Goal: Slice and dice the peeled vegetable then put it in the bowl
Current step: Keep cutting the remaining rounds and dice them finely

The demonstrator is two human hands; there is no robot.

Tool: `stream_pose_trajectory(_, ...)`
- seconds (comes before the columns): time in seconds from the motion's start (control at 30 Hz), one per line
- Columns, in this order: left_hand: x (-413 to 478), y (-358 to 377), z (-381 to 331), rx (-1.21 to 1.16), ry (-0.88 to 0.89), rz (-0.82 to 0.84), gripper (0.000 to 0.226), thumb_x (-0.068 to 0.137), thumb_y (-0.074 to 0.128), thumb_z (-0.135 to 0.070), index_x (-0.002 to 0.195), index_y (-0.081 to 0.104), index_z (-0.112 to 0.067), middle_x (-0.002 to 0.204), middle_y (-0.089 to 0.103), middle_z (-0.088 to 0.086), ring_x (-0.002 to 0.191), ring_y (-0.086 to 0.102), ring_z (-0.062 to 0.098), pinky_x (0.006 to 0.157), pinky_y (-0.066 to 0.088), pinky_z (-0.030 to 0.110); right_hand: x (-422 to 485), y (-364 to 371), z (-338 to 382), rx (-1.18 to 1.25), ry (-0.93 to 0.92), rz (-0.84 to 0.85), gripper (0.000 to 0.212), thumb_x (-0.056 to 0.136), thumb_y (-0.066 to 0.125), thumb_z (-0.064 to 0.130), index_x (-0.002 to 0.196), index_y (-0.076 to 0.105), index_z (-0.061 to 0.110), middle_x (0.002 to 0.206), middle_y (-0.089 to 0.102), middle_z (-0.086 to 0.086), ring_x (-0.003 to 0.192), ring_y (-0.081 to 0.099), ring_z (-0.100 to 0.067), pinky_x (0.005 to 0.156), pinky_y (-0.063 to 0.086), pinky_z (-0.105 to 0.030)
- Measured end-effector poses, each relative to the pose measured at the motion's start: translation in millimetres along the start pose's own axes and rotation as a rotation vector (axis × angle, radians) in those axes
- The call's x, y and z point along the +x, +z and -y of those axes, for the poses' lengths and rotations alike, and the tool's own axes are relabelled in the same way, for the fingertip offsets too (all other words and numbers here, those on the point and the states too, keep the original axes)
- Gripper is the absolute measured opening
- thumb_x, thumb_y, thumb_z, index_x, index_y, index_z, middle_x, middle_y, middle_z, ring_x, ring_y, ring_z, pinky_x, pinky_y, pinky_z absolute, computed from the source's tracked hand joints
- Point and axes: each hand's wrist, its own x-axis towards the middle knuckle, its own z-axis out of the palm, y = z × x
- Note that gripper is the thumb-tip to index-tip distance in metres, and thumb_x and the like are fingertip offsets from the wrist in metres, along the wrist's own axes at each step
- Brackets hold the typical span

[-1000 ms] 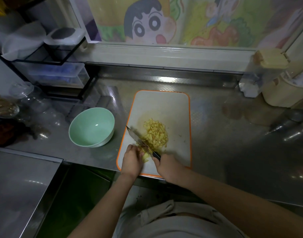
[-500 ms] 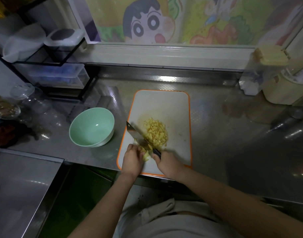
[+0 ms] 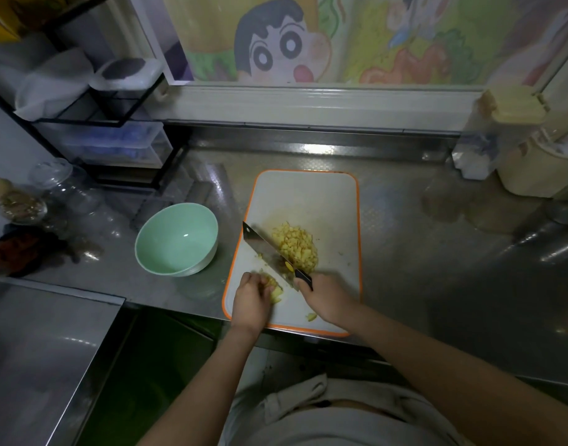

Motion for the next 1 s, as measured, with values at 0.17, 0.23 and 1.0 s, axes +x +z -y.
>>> stream_pose_trajectory(0.17,-1.6,2.0,2.0,-0.016,0.016,-0.01,0.014,0.089,0.056,-0.008,0.1,0.059,0.0,0.107,0.053,0.014,0.091,0.056,0.03,0.071,0.033,0.021,-0.8,-5.3,7.7,0.014,-0.02,-0.063,0.043,0.1,0.037,0.039,0.062,0.039,0.019,0.056,0.042,0.0,0.049,0.043,-0.015,0.048,0.032,-0.026)
stream_pose_trajectory(0.23,-1.6,2.2,1.7,-0.029,0.023,-0.011,0.017,0.09,0.054,-0.01,0.103,0.059,-0.001,0.108,0.054,0.014,0.095,0.056,0.03,0.077,0.036,0.025,-3.3,-8.9,10.6,0.023,-0.029,-0.066,0.043,0.1,0.038,0.039,0.062,0.037,0.02,0.055,0.04,0.0,0.047,0.04,-0.013,0.047,0.03,-0.025)
stream_pose_trajectory(1.0,-5.0,5.7,4.7,-0.113,-0.042,-0.065,0.01,0.087,0.057,-0.002,0.096,0.061,0.001,0.099,0.054,0.015,0.09,0.056,0.029,0.074,0.033,0.021,-34.6,0.4,10.4,-0.057,0.037,0.048,0.041,0.099,0.038,0.042,0.077,0.05,0.01,0.075,0.051,-0.01,0.07,0.051,-0.024,0.055,0.035,-0.03)
